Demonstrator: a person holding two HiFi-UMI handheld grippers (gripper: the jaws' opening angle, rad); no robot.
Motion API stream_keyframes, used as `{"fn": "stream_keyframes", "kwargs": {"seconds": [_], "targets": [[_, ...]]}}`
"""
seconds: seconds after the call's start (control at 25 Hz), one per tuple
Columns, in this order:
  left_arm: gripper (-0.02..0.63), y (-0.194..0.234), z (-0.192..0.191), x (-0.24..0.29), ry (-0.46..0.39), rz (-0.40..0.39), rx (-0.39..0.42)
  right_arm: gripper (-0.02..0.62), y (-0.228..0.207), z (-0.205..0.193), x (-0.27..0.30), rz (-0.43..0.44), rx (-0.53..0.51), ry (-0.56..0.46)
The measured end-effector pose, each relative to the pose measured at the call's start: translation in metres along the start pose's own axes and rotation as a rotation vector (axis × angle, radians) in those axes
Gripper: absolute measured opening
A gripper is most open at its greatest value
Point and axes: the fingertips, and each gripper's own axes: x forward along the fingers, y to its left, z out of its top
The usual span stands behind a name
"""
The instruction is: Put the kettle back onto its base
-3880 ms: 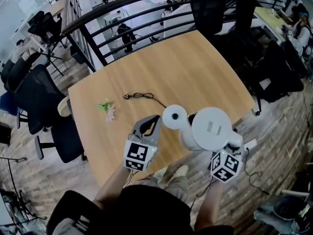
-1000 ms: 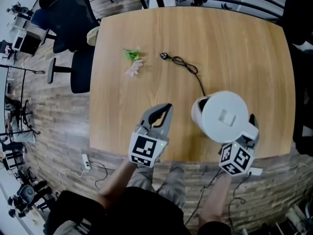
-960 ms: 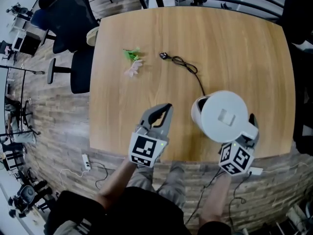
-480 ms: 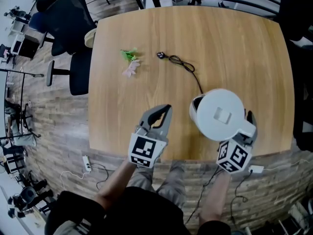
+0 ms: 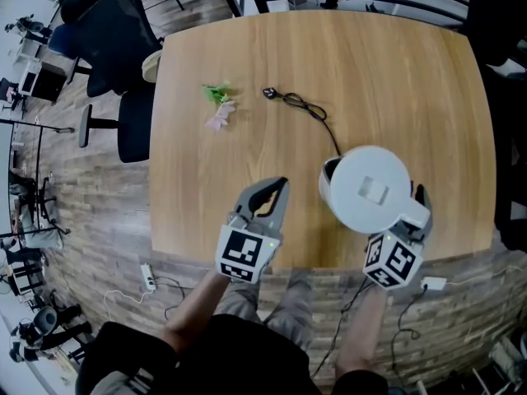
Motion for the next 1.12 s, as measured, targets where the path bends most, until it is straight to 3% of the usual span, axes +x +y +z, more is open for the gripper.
{"fn": "stream_keyframes", "kwargs": {"seconds": [0.28, 0.64, 1.12], "targets": [[0.003, -0.003, 0.003, -0.003, -0.001, -0.007, 0.011, 0.098, -0.005, -0.001, -0.005, -0.034, -0.001, -0.017], [0.003, -0.005, -0.001, -0.002, 0.008, -0.017, 0.018, 0.165, -0.013, 0.001, -0.006, -0.079, 0.005, -0.047], [0.003, -0.002, -0.004, -0.001, 0.013, -0.026, 0.027, 0.241, -0.01, -0.038, -0.011, -0.073, 0.048, 0.046]]}}
